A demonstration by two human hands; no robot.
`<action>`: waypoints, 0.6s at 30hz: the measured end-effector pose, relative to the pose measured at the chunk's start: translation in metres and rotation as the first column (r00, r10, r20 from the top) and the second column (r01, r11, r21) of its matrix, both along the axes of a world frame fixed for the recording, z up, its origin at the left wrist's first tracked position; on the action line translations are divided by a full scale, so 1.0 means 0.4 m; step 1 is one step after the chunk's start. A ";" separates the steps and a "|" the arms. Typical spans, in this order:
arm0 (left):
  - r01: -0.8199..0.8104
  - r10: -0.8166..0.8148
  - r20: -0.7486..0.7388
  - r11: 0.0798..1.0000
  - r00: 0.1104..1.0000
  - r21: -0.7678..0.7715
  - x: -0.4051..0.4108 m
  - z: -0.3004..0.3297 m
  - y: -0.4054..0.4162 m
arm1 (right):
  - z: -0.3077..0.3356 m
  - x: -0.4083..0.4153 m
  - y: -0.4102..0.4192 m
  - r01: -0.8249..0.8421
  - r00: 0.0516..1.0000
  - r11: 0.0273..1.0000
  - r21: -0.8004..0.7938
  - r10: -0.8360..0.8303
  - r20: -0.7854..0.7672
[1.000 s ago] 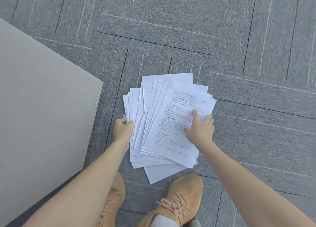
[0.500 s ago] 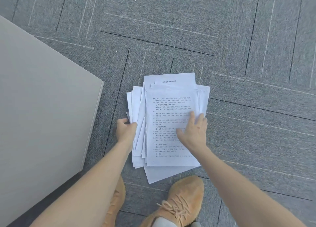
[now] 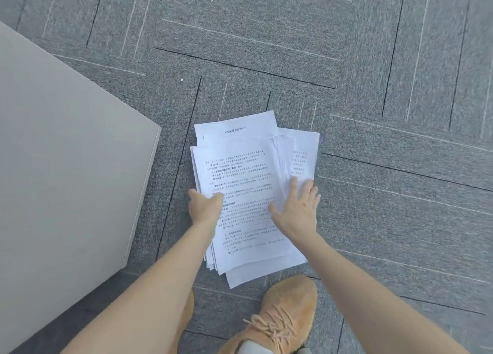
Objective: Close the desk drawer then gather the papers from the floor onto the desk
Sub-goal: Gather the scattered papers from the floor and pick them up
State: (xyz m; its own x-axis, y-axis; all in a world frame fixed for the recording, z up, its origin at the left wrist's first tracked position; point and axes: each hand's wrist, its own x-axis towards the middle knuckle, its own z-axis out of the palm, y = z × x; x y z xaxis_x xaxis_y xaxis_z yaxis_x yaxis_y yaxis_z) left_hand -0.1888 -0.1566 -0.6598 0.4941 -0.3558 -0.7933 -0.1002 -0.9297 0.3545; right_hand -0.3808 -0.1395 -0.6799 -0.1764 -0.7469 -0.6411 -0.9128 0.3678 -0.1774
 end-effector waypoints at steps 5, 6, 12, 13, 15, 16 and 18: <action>-0.037 0.035 -0.089 0.999 0.995 -0.028 -0.007 0.003 0.006 | 0.005 -0.002 0.002 -0.043 0.987 0.995 -0.094 0.057 0.153; -0.032 0.028 -0.090 0.999 0.996 -0.037 -0.005 0.002 0.009 | 0.008 -0.007 0.000 0.011 0.990 0.994 -0.107 0.004 0.140; 0.026 -0.035 -0.140 0.997 0.989 -0.066 0.003 -0.010 0.024 | 0.007 -0.027 0.005 0.033 0.993 0.998 -0.062 -0.026 0.112; 0.032 -0.042 -0.152 0.997 0.987 -0.069 -0.002 -0.010 0.024 | 0.007 -0.022 0.009 0.001 0.992 0.997 -0.071 0.008 0.130; 0.045 -0.056 -0.156 0.996 0.986 -0.073 -0.012 -0.011 0.024 | 0.010 -0.013 0.014 -0.009 0.982 0.997 -0.074 0.023 0.187; 0.043 -0.055 -0.157 0.996 0.986 -0.079 -0.017 -0.011 0.023 | 0.014 -0.011 0.013 0.012 0.975 0.997 -0.073 0.004 0.221; 0.036 -0.051 -0.161 0.995 0.986 -0.097 -0.022 -0.007 0.023 | 0.024 -0.017 0.008 0.096 0.955 0.992 -0.078 -0.070 0.290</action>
State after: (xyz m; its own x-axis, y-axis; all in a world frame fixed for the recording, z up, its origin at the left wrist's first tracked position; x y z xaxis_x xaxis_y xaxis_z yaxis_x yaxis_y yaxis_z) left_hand -0.1974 -0.1474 -0.6625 0.3433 -0.4501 -0.8243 -0.0734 -0.8878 0.4543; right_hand -0.3878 -0.1362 -0.6704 -0.0594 -0.7947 -0.6041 -0.7860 0.4103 -0.4625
